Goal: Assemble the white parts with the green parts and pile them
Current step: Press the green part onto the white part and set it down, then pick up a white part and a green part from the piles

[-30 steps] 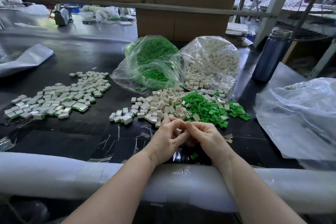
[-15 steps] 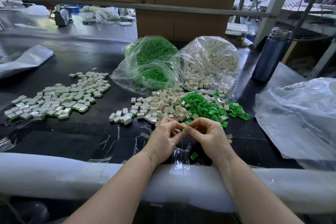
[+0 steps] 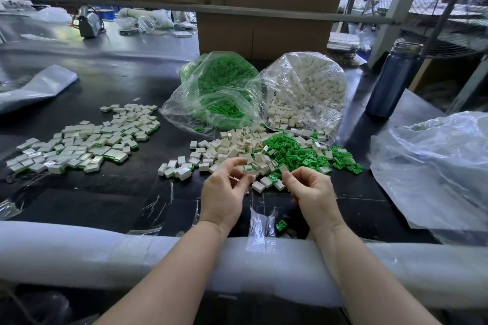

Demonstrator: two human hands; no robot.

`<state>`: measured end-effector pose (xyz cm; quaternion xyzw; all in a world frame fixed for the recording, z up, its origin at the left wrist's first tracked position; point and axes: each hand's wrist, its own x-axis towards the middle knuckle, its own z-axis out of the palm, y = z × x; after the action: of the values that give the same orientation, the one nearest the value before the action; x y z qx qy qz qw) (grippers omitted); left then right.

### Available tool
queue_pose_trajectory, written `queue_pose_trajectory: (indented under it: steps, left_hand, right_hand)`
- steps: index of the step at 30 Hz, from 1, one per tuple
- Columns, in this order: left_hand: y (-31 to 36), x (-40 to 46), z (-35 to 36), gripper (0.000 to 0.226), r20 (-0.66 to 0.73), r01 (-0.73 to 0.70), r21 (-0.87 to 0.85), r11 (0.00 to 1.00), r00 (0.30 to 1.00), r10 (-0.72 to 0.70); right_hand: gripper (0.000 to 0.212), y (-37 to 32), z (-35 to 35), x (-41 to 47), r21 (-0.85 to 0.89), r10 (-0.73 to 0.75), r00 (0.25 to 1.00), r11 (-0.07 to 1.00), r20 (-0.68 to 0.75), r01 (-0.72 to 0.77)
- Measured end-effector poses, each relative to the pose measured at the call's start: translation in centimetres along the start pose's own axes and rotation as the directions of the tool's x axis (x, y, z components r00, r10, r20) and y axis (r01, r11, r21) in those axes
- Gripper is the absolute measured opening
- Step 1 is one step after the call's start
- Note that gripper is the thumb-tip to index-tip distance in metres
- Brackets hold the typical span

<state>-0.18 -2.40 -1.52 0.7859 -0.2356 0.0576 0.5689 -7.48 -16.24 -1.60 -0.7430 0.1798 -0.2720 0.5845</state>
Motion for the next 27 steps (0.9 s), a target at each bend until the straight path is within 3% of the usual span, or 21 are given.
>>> queue_pose_trajectory:
  steps: [5,11,17,23,27]
  left_hand:
    - [-0.5,0.5,-0.5,0.018,-0.306,0.054,0.043,0.998,0.951,-0.039]
    - [-0.6,1.1,-1.2,0.028,-0.461,0.245,-0.01,0.969,0.859,-0.222]
    - [-1.0,1.4,-1.3,0.039,-0.439,0.425,-0.022,0.905,0.809,-0.39]
    - [-1.0,1.1,-1.2,0.046,-0.344,0.433,0.117,0.894,0.862,-0.373]
    - [-0.7,0.8,-1.1,0.037,-0.33,0.378,0.215,0.9,0.896,-0.298]
  right_hand:
    - [0.029,-0.2,0.0,-0.1,-0.021,0.002,1.0,1.0,0.004,-0.002]
    - [0.031,0.2,-0.1,0.2,-0.051,0.021,0.999,0.998,-0.038,-0.023]
    - [0.033,0.7,-0.3,0.5,-0.136,-0.003,0.99,0.991,-0.14,-0.016]
    - [0.03,0.9,-0.4,0.7,-0.168,-0.005,0.987,0.986,-0.158,-0.022]
    - [0.03,0.9,-0.4,0.7,-0.179,0.002,0.987,0.983,-0.158,-0.03]
